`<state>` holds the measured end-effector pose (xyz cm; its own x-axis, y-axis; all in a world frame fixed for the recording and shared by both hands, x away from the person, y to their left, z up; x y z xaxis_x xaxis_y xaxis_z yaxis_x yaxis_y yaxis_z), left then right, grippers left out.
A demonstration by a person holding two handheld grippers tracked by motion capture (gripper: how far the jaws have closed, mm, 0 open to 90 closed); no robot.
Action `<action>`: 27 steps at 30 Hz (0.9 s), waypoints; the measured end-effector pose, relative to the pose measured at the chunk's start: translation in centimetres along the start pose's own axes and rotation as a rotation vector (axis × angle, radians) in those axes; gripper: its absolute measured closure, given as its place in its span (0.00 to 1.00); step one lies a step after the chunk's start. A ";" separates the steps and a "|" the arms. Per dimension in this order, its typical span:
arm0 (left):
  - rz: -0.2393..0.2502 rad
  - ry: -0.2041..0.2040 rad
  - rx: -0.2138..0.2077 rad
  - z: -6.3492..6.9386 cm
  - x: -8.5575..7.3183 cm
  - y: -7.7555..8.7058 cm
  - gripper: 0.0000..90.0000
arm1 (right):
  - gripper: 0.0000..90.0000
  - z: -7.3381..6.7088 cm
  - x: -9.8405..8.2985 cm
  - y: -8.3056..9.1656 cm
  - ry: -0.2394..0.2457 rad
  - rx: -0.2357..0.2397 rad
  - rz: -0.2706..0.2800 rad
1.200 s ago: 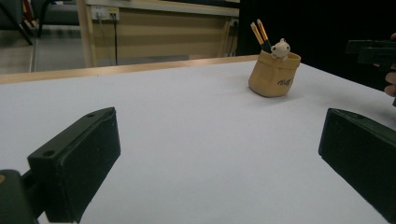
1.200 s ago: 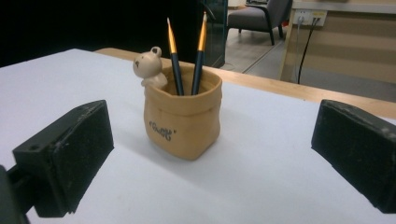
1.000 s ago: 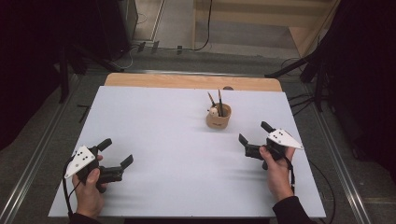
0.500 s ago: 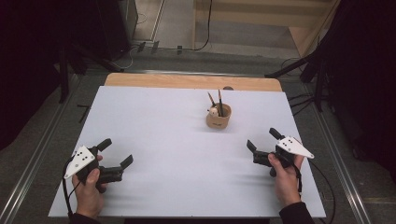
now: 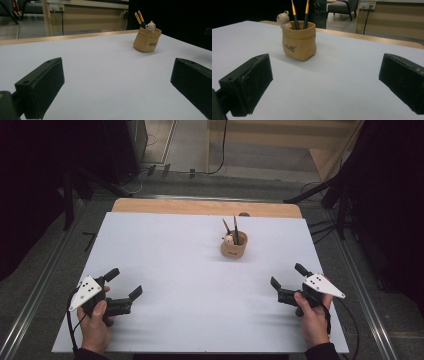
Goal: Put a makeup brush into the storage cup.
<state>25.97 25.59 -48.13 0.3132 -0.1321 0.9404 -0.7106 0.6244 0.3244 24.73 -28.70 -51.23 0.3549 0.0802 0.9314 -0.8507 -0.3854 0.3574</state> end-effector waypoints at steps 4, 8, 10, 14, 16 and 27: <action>-0.002 -0.005 0.003 0.0 0.0 0.0 0.00 | 0.00 0.0 -0.3 0.6 0.005 0.010 -0.010; -0.002 -0.006 0.003 0.1 0.0 0.0 0.00 | 0.00 0.3 -0.5 1.4 -0.005 0.005 -0.007; 0.000 -0.006 0.002 0.0 0.0 0.0 0.00 | 0.00 0.5 -0.7 1.8 -0.003 -0.005 -0.005; -0.001 -0.005 0.004 -0.1 0.0 0.1 0.00 | 0.00 0.6 -0.7 2.4 0.010 -0.012 -0.004; 0.000 -0.005 0.003 -0.1 0.1 0.1 0.00 | 0.00 0.5 -0.7 2.6 0.015 -0.012 -0.005; -0.003 -0.013 -0.002 0.1 0.0 0.0 0.00 | 0.00 -0.2 -0.9 2.6 0.035 0.000 -0.017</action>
<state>25.95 25.54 -48.09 0.3074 -0.1439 0.9406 -0.7085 0.6252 0.3272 22.12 -29.56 -51.09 0.3555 0.1189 0.9271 -0.8446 -0.3840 0.3731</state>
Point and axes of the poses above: each handheld gripper's, and its own axes: y roughly backward along the jaws, x roughly out of its top, z roughly to its right, the point moved 2 cm from there along -y, roughly forward along the jaws, and after that the axes turned 6 degrees about -z, right-handed, at the moved point
